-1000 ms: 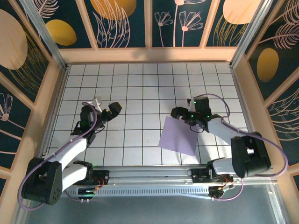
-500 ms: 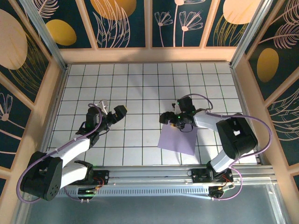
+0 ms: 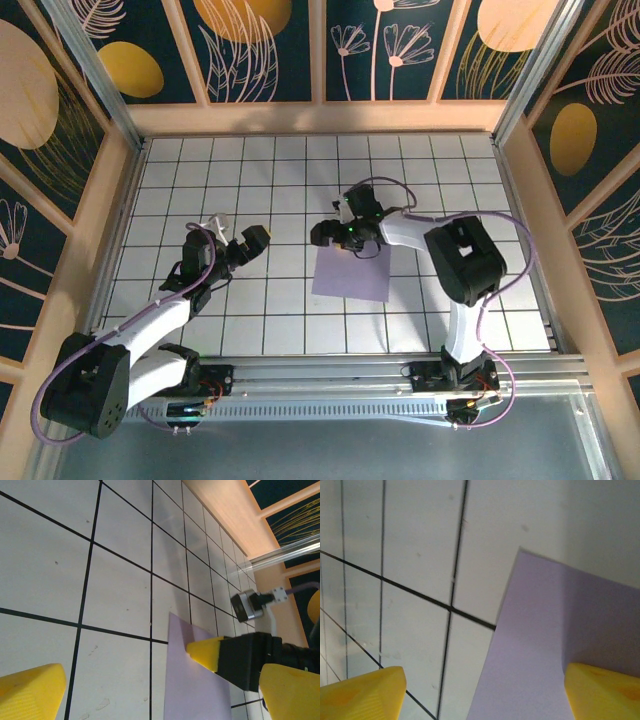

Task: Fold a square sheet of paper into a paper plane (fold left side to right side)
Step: Move the square sheet of paper to the center of the table.

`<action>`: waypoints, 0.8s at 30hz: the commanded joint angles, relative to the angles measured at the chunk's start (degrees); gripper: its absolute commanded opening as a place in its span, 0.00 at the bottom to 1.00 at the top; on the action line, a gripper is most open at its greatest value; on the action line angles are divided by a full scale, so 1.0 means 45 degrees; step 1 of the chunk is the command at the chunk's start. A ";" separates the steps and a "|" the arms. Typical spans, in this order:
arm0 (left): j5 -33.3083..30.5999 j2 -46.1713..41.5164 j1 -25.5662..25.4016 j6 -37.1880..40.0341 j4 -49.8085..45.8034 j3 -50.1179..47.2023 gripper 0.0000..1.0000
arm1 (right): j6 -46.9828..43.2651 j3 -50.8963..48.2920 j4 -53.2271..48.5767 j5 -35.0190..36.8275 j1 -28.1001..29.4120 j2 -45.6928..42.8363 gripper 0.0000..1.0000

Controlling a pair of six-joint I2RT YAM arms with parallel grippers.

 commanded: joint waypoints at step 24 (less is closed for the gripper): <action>0.2937 0.3434 -0.2121 -0.0042 -0.0538 0.1992 0.63 | -0.0959 -0.0755 -0.2384 0.5045 -0.1630 -0.3126 0.97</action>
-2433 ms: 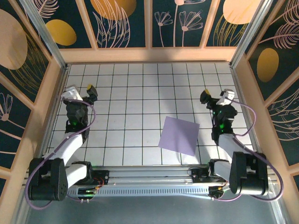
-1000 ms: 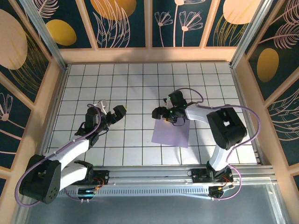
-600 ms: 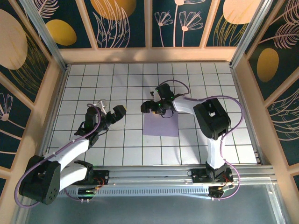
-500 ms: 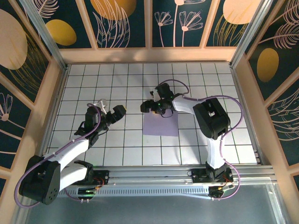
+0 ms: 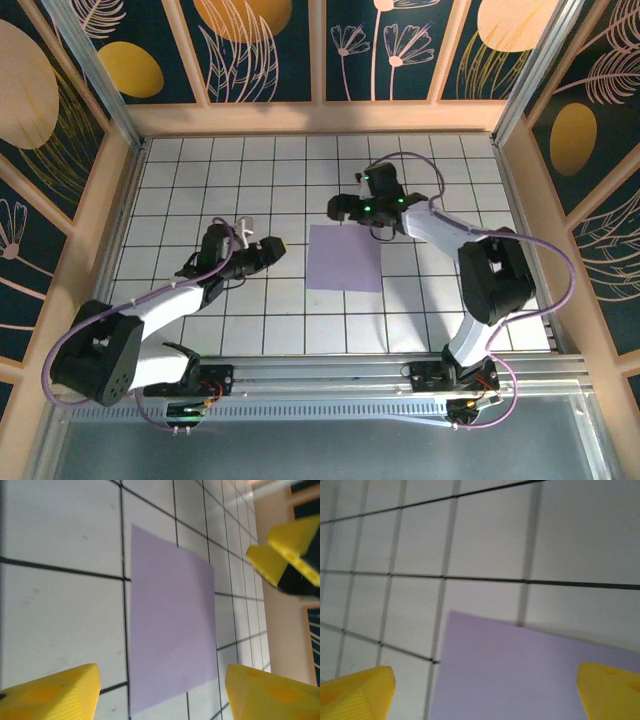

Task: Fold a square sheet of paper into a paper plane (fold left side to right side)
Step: Move the square sheet of paper to the center of the table, then pick up the square sheet of paper from the center of the table.

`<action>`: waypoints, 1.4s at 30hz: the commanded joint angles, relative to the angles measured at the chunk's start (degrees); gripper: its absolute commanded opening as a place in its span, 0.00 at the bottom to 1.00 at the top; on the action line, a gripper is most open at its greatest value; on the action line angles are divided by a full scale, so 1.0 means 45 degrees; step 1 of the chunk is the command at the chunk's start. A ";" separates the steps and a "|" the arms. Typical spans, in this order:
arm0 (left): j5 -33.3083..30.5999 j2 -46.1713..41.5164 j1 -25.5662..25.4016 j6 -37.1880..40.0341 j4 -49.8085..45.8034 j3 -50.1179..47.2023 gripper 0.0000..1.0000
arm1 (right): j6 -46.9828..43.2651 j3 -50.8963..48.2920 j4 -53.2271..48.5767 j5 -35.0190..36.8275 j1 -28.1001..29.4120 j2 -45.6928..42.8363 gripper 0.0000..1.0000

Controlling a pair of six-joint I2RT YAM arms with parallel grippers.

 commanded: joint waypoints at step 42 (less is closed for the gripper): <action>-0.0348 0.6279 -0.3164 -0.1041 -0.1948 0.4029 0.28 | -0.0406 0.0361 -0.3843 0.1664 0.2063 0.1782 0.86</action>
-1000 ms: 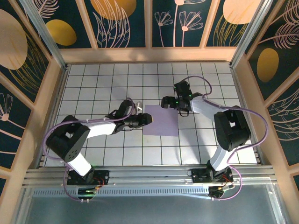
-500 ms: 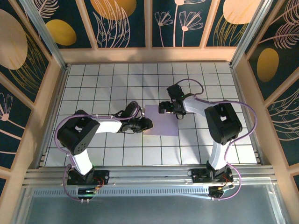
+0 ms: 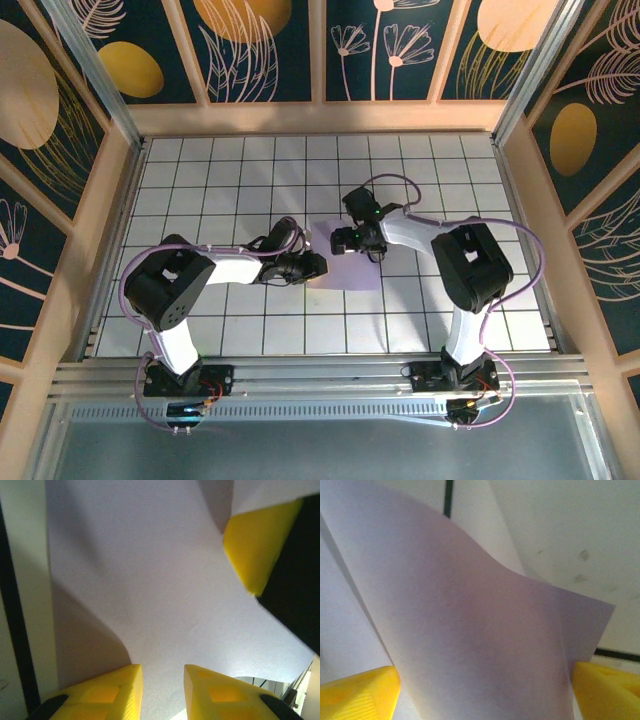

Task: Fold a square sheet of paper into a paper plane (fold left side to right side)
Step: Pick up the square sheet of paper from the center of the table.

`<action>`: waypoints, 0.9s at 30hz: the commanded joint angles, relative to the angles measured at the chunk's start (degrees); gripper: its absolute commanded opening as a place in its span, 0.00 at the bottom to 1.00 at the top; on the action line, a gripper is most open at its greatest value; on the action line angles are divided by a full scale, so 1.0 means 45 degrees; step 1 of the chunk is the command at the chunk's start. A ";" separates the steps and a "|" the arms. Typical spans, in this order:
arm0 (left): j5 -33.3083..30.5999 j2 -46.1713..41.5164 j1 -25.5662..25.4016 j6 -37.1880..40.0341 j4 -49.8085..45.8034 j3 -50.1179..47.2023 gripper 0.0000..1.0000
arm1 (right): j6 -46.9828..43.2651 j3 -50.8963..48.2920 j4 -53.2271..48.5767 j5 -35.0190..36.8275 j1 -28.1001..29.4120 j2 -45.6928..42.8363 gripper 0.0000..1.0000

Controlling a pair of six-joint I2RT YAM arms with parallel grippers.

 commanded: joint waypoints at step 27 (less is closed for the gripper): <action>0.1383 -0.5708 0.3909 0.1015 0.1924 -0.2686 0.71 | 0.0554 -0.2193 0.2826 -0.7355 -0.2175 -0.3769 0.34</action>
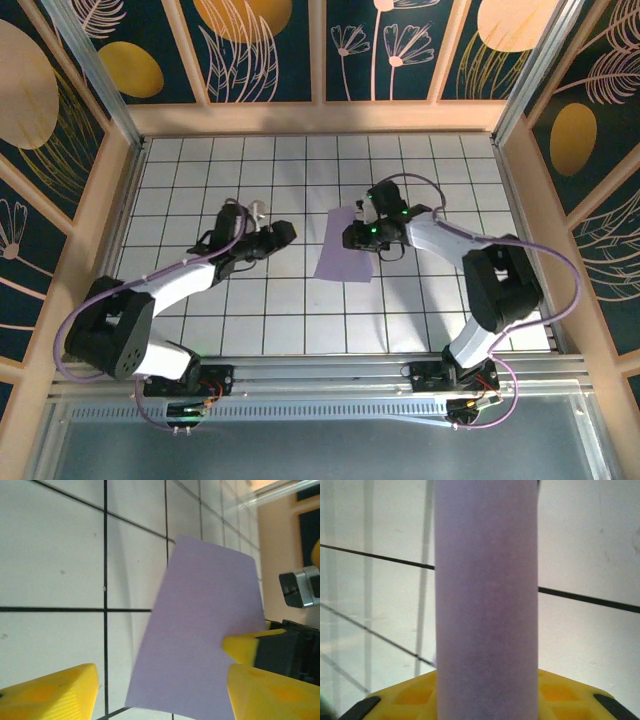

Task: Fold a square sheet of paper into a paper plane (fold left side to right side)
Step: Pick up the square sheet of paper from the center of the table, then place a square sheet of paper at the center of the table.

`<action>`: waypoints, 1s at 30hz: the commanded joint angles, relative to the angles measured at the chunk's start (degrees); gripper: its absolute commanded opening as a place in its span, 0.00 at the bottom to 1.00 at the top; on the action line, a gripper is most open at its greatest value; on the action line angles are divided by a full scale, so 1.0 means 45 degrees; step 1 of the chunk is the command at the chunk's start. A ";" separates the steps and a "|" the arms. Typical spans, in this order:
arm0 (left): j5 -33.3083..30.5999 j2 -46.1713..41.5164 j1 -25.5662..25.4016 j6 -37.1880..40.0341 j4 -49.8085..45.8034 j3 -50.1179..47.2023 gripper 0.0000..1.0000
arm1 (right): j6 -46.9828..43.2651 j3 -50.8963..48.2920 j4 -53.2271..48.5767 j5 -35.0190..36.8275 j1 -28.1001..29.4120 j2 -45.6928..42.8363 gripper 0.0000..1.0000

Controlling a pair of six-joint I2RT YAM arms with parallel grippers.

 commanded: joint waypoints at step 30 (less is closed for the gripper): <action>0.7592 -0.1354 0.1174 -0.0737 0.9459 0.0185 0.96 | 0.3467 -0.0404 0.8078 -0.9891 0.0331 -0.4004 0.25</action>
